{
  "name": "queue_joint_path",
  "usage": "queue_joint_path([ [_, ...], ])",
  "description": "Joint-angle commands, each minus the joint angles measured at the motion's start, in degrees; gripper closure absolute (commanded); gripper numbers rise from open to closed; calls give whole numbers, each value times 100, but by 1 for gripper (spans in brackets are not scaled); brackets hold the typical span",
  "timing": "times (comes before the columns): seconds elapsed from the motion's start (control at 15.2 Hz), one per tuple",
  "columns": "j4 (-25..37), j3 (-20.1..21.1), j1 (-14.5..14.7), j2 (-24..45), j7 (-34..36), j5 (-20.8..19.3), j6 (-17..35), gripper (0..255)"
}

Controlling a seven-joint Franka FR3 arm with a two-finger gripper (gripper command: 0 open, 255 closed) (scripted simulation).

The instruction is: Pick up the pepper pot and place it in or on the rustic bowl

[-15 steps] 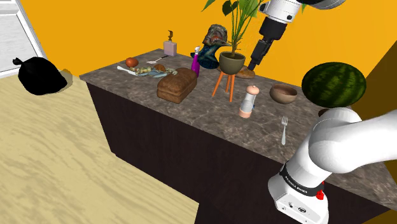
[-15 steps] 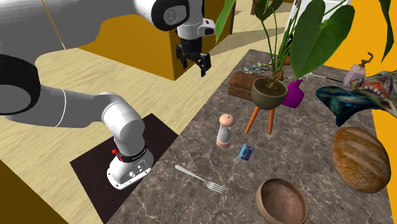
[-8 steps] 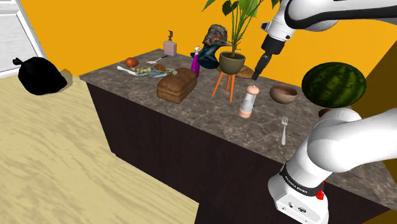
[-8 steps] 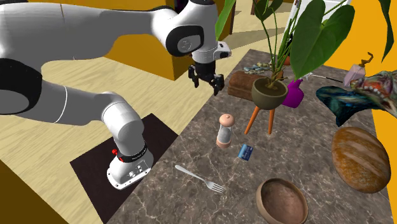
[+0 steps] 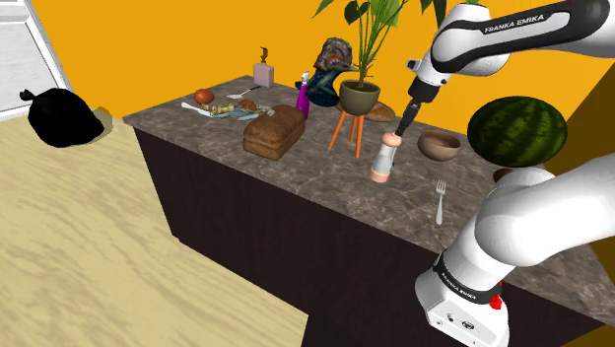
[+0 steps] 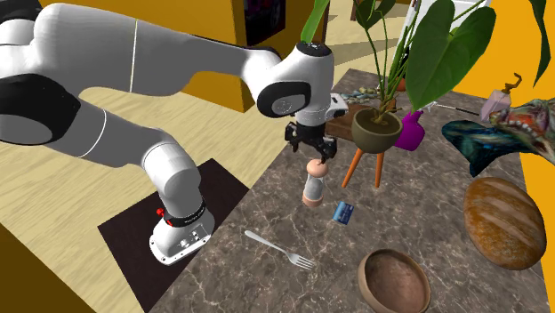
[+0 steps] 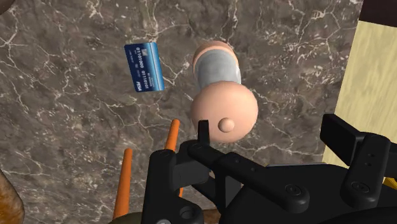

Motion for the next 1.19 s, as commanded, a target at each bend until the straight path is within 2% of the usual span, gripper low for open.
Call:
queue_joint_path([
  [0.0, 52, -282, 41, 273, -300, -29, 268, 0],
  [0.59, -225, -621, 199, 804, -497, 37, 1079, 0],
  [1.06, -224, -621, 199, 804, -497, 38, 1078, 0],
  [1.12, -224, -621, 199, 804, -497, 38, 1078, 255],
])
